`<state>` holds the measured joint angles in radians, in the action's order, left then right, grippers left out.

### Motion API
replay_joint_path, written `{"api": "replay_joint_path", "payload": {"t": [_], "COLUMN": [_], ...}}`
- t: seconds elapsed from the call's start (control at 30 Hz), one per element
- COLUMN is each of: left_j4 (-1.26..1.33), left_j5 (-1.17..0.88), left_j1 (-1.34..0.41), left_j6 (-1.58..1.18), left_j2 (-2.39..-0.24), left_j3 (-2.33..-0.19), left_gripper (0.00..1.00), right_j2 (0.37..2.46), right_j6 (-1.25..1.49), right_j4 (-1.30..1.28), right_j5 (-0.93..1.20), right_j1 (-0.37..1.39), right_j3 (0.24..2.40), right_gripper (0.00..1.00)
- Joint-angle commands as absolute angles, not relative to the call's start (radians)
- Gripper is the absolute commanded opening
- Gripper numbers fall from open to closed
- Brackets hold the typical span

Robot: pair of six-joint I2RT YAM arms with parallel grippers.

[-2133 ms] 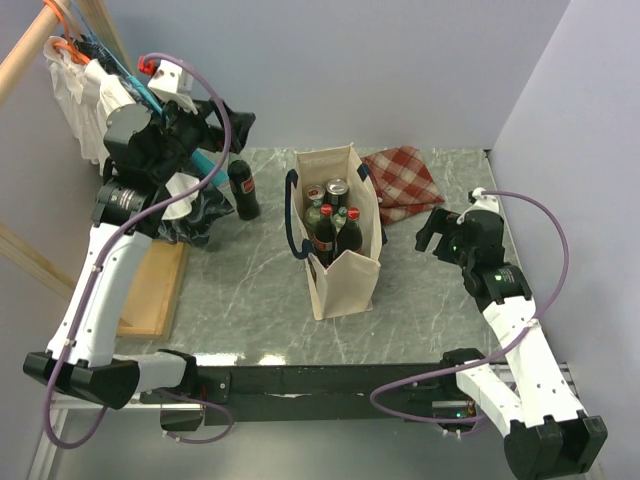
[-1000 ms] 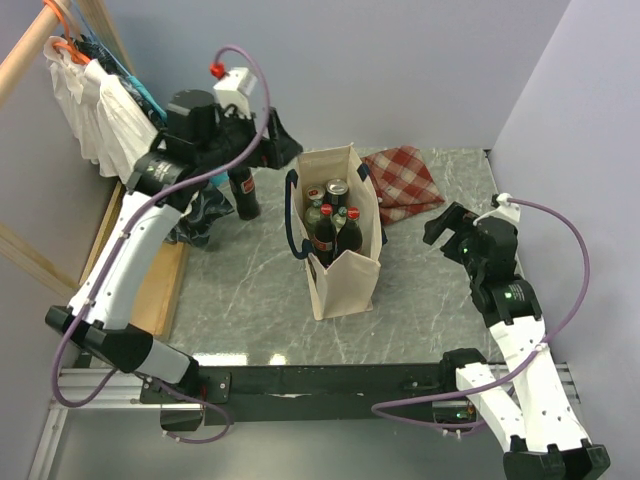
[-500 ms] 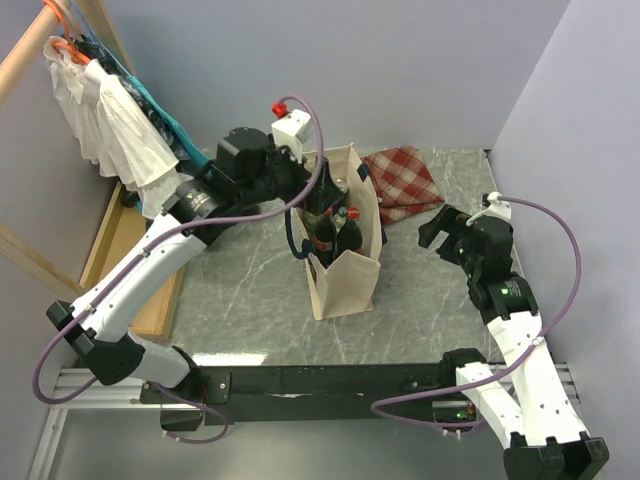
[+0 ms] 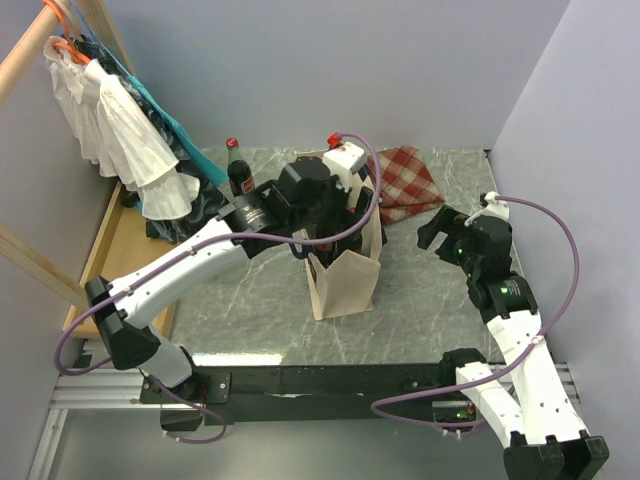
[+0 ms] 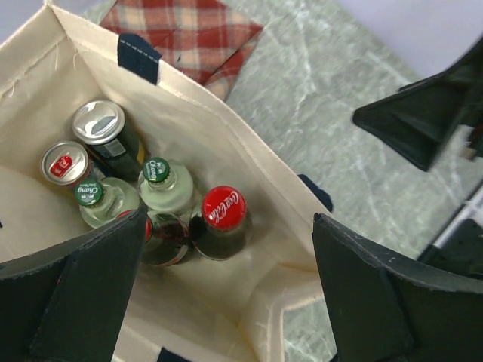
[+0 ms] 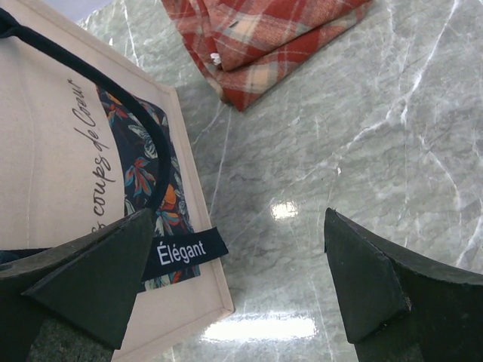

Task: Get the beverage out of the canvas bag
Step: Take out the drink from the canvas bag.

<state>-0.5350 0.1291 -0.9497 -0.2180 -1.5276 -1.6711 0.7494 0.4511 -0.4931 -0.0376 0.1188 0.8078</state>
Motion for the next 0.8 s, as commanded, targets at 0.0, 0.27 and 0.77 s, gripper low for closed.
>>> {"api": "replay_joint_path", "payload": {"t": [0.0,0.27,0.77], "left_j4": [-0.522,-0.531,-0.563], "left_j5": [0.216,0.248,0.262], "left_j1": [-0.974,-0.989,-0.996], "left_j6": [-0.189,-0.204,-0.227], "left_j2": [-1.555,-1.594,-1.641], "left_j3": [-1.727,-1.736,-1.758], "left_gripper": [0.96,0.98,0.97], "right_j2": [0.755,0.758,0.765], "right_j6": [0.434,0.434,0.428], "right_j4": [-0.477,-0.476,-0.479], "right_j5": [-0.048,-0.049,-0.058], "right_j1": [0.117,0.117,0.117], "right_j3": [0.805,0.795,0.787], "right_gripper": [1.00,1.00,1.00]}}
